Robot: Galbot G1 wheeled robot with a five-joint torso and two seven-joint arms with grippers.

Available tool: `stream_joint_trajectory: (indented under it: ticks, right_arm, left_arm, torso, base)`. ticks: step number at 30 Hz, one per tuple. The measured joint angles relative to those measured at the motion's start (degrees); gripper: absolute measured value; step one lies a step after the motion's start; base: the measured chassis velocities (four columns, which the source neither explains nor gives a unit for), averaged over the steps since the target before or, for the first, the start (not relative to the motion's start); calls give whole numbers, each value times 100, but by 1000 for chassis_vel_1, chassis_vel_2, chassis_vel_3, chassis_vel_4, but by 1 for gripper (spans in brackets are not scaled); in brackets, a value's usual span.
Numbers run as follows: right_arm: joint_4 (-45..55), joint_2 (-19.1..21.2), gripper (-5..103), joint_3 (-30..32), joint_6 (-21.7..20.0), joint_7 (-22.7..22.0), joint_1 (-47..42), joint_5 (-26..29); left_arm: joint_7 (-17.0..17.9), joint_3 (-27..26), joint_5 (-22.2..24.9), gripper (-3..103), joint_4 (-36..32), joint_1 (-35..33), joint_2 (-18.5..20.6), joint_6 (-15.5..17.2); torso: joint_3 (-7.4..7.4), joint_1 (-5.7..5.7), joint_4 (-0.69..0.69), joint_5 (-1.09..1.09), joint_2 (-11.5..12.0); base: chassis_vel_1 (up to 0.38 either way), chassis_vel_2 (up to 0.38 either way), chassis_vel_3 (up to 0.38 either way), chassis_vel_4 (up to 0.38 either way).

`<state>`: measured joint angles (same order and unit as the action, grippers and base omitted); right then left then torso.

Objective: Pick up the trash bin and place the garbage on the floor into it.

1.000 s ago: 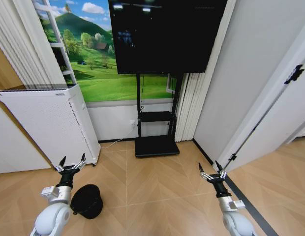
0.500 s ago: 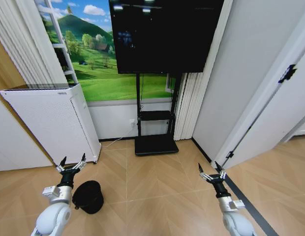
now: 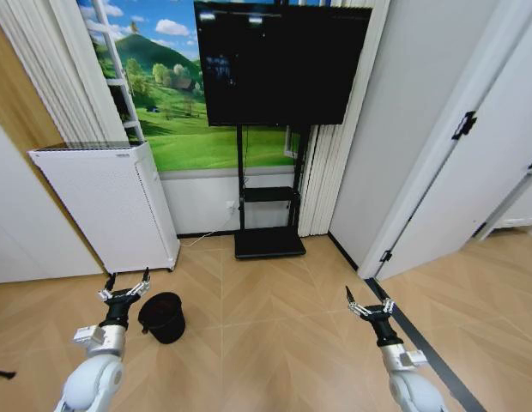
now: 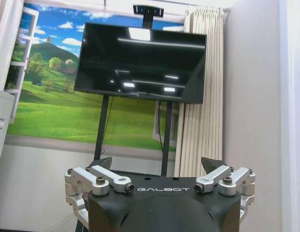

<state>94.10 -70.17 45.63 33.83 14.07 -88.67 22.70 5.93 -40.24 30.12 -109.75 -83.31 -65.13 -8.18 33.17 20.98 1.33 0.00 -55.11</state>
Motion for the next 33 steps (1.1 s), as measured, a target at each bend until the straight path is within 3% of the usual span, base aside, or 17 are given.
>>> stream_joint_trajectory:
  ticks: [9, 24, 33]
  right_arm:
    - [-50, 6, 100, -66, 131, 43, 89, 56]
    - [-165, -2, 100, -55, 75, 46, 120, 10]
    - [-167, -10, 100, -54, 96, 58, 112, 41]
  left_arm:
    - [-3, -2, 22, 100, 51, 35, 19, -20]
    - [-68, 33, 1, 100, 131, 79, 19, -66]
    - [-87, 2, 7, 100, 127, 70, 29, -76]
  torso:
    - [0, 2, 0, 0, 9]
    - [-3, 1, 0, 2, 15]
    - [-5, -1, -2, 1, 15]
  base:
    - [162, -23, -182, 9]
    - [38, 49, -31, -36]
    - [203, 85, -220, -106]
